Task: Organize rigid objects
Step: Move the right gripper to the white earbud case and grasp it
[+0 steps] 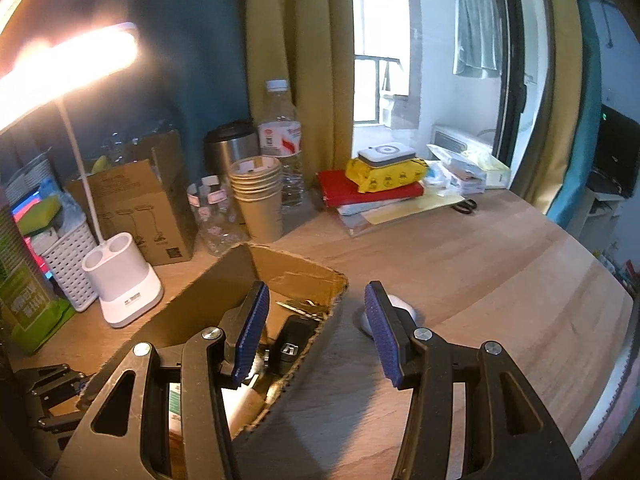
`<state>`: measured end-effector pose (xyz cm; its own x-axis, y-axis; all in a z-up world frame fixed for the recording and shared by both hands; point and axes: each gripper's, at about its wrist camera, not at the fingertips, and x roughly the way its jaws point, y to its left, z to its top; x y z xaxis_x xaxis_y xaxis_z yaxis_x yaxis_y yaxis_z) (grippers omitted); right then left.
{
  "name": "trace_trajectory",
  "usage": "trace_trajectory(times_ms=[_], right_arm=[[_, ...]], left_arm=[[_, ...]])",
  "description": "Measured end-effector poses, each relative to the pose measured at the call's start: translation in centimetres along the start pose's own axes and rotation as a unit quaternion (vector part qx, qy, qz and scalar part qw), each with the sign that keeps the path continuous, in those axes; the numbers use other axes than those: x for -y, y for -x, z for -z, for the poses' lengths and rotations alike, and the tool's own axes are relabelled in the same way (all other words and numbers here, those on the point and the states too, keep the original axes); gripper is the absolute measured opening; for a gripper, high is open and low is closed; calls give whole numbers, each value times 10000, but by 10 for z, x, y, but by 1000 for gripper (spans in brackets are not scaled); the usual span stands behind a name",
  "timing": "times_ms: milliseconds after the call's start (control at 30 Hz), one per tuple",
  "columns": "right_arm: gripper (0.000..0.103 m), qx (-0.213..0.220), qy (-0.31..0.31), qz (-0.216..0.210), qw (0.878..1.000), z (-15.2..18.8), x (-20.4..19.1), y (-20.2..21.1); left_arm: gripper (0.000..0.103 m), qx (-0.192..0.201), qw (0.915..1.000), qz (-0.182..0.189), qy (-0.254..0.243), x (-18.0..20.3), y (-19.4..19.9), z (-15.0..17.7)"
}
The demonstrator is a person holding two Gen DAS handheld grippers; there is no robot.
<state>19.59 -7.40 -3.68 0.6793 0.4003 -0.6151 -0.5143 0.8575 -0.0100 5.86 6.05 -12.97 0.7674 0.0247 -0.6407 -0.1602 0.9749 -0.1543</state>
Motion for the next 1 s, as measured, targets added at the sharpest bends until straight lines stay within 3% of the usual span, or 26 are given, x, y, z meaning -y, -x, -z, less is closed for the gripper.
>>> trace_trajectory(times_ms=[567, 700, 1000], right_arm=[[53, -224, -221, 483, 9983, 12, 31, -20], [62, -349, -192, 534, 9978, 17, 34, -31], [63, -794, -222, 588, 9949, 29, 44, -70]], left_arm=[[17, 1, 10000, 0, -2, 0, 0, 0], [17, 1, 10000, 0, -2, 0, 0, 0], [17, 0, 10000, -1, -1, 0, 0, 0]])
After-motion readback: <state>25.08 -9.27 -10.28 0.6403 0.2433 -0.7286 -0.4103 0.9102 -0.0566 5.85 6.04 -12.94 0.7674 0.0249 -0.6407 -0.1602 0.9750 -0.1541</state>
